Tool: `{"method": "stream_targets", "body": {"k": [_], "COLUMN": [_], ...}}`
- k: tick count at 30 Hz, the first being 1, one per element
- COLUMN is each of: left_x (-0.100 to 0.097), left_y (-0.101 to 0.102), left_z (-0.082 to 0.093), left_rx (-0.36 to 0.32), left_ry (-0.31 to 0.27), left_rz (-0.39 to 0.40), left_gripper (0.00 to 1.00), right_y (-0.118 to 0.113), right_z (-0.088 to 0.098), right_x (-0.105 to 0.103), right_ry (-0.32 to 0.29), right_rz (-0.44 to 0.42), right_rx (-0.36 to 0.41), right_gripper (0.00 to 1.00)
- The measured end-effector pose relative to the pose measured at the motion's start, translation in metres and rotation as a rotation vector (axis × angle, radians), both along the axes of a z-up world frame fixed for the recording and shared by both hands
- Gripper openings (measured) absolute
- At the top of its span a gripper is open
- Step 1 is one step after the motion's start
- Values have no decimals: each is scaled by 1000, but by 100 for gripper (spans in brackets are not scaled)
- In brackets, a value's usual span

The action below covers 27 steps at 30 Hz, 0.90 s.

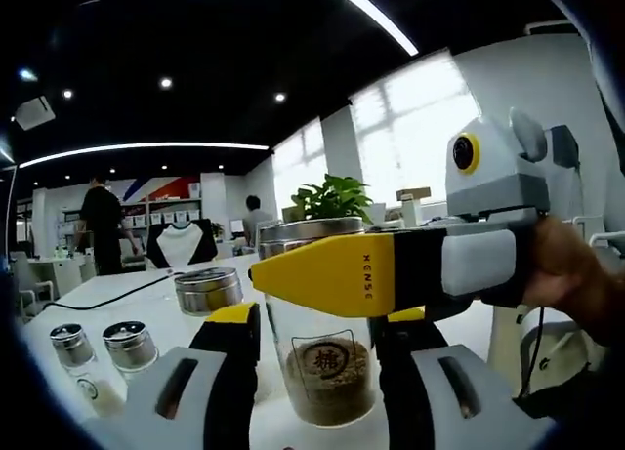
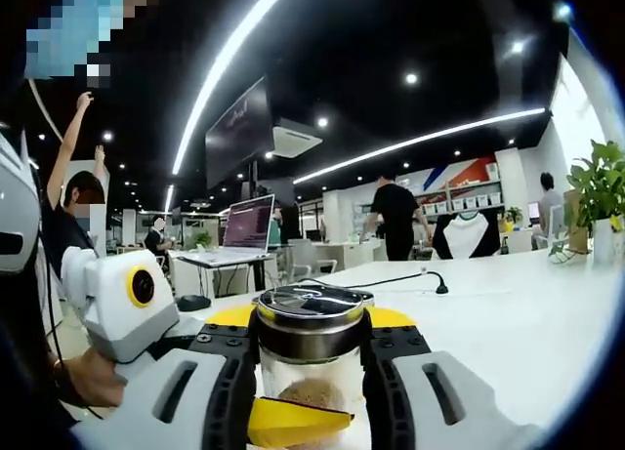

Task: Rotate the seasoning bottle until the label or dispensing opening points toward the visible target arrow and the bottle remains upright within the marked orientation range

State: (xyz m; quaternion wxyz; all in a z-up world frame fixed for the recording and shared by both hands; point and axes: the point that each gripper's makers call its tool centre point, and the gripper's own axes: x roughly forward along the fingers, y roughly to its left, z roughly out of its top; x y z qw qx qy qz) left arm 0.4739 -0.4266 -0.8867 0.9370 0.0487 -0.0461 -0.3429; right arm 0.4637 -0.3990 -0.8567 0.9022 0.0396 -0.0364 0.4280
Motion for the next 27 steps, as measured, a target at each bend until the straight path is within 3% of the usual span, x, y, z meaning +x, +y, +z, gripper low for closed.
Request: {"method": "stream_targets", "body": {"k": [5, 11, 16, 27], "left_x": [0, -5, -4, -3], "left_y": [0, -4, -5, -1], "left_z": [0, 2, 2, 2], "left_rx": [-24, 23, 15, -8], "left_ry": [17, -14, 0, 22], "left_rz": [-41, -105, -150, -143], "left_gripper": [52, 52, 52, 52], "right_y": [-3, -2, -4, -25], "right_z": [2, 2, 0, -1], "right_x": [0, -1, -1, 17], "right_ry": [15, 5, 5, 13], "right_rz": [15, 30, 38, 6], "right_rx": [16, -12, -21, 0], "right_gripper": [39, 39, 39, 39]}}
